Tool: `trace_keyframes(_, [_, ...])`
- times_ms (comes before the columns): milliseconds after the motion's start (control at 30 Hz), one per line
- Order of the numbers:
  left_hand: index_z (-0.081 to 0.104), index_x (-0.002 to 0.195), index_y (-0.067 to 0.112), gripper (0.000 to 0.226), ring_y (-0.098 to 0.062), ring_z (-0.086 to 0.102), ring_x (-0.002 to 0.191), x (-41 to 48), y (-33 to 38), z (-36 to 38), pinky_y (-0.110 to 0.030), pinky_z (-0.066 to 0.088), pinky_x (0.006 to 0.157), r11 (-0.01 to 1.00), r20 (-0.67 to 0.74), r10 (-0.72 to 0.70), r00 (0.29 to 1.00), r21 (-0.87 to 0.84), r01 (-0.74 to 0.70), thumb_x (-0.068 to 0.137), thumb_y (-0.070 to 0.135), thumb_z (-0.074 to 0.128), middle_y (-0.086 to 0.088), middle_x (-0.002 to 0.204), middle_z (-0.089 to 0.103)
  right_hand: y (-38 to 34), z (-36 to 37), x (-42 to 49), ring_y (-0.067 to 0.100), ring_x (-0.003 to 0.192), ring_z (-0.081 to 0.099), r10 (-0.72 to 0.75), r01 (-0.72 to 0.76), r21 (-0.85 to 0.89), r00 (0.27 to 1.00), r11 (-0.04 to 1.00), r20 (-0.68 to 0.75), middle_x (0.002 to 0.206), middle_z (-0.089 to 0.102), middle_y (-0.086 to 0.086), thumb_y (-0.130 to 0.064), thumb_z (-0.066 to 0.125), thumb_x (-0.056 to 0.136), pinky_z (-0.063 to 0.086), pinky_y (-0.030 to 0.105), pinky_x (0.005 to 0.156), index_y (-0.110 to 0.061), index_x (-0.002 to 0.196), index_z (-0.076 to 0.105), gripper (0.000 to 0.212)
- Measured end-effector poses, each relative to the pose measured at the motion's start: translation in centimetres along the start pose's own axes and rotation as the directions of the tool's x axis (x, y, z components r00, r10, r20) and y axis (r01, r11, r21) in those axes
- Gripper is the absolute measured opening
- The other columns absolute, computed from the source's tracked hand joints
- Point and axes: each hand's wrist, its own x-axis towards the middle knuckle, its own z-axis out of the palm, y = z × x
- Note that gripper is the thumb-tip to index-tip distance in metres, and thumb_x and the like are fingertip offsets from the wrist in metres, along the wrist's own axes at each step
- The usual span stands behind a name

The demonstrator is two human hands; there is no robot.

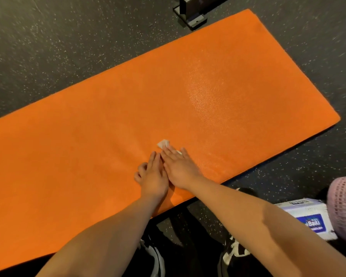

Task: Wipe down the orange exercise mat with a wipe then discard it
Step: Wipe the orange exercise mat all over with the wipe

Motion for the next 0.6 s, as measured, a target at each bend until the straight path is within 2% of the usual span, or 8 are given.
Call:
trace_keyframes(67, [0.021,0.157,0.039,0.054,-0.021,0.021,0.132,-0.2,-0.2,0.0,-0.041,0.014,0.106,0.998,0.007,0.035,0.999,0.044,-0.035,0.105,0.036,0.033,0.016,0.167,0.006,0.9,-0.1,-0.1,0.009,0.155,-0.011,-0.051,0.052,-0.057,0.999,0.997,0.013,0.17,-0.004,-0.007,-0.028,0.026,0.108,-0.011,0.047,0.125,-0.02,0.163,0.006,0.059])
trace_keyframes(100, [0.018,0.157,0.039,0.054,-0.022,0.019,0.133,-0.2,-0.3,0.1,-0.043,0.014,0.107,0.996,0.023,0.053,0.998,0.077,-0.055,0.105,0.036,0.032,0.015,0.167,0.003,1.7,-0.5,-0.1,0.009,0.155,-0.011,-0.032,0.032,-0.088,0.999,0.996,0.0,0.17,-0.005,-0.007,-0.024,0.03,0.106,-0.011,0.046,0.124,-0.021,0.163,0.004,0.062])
trace_keyframes(167, [0.014,0.158,0.038,0.055,-0.024,0.017,0.135,-0.3,-0.4,0.1,-0.045,0.013,0.106,0.988,0.053,0.072,0.996,0.131,-0.079,0.105,0.037,0.03,0.012,0.168,-0.001,3.6,-1.7,-0.2,0.012,0.155,-0.013,0.093,-0.098,-0.096,0.994,0.991,-0.051,0.17,-0.007,-0.005,-0.014,0.036,0.101,-0.009,0.047,0.125,-0.02,0.163,-0.001,0.072])
trace_keyframes(267, [0.014,0.158,0.037,0.054,-0.026,0.017,0.137,-0.4,-0.4,0.1,-0.047,0.014,0.107,0.984,0.057,0.074,0.996,0.16,-0.083,0.106,0.039,0.027,0.01,0.168,0.0,5.6,-3.1,-0.5,0.015,0.155,-0.016,0.304,-0.308,-0.028,0.947,0.951,-0.103,0.17,-0.01,-0.003,-0.009,0.036,0.098,-0.005,0.05,0.125,-0.017,0.162,-0.007,0.078])
trace_keyframes(367, [0.016,0.158,0.037,0.052,-0.026,0.017,0.138,-0.5,-0.3,0.0,-0.047,0.013,0.108,0.986,0.067,0.07,0.995,0.148,-0.079,0.106,0.039,0.026,0.01,0.168,0.0,4.2,-2.5,-0.8,0.015,0.154,-0.019,0.378,-0.374,0.056,0.92,0.926,-0.107,0.169,-0.014,-0.002,-0.011,0.033,0.099,-0.007,0.047,0.126,-0.016,0.161,-0.01,0.076])
trace_keyframes(467, [0.019,0.157,0.037,0.051,-0.025,0.016,0.139,-0.5,-0.1,-0.4,-0.045,0.011,0.11,0.994,0.076,0.055,0.996,0.095,-0.062,0.107,0.04,0.026,0.012,0.168,0.002,0.9,-0.9,-1.6,0.015,0.154,-0.019,0.342,-0.336,0.087,0.937,0.938,-0.069,0.169,-0.012,-0.001,-0.014,0.033,0.1,-0.005,0.042,0.126,-0.015,0.162,-0.008,0.074])
trace_keyframes(600, [0.026,0.156,0.036,0.048,-0.022,0.02,0.138,-0.9,-0.5,-0.5,-0.04,0.013,0.111,0.997,0.072,0.07,0.995,0.04,-0.073,0.108,0.038,0.028,0.013,0.167,0.009,-1.4,0.8,-3.4,0.013,0.156,-0.009,0.215,-0.211,0.112,0.976,0.971,-0.021,0.171,-0.001,-0.001,-0.015,0.032,0.103,0.0,0.036,0.127,-0.016,0.163,0.004,0.066])
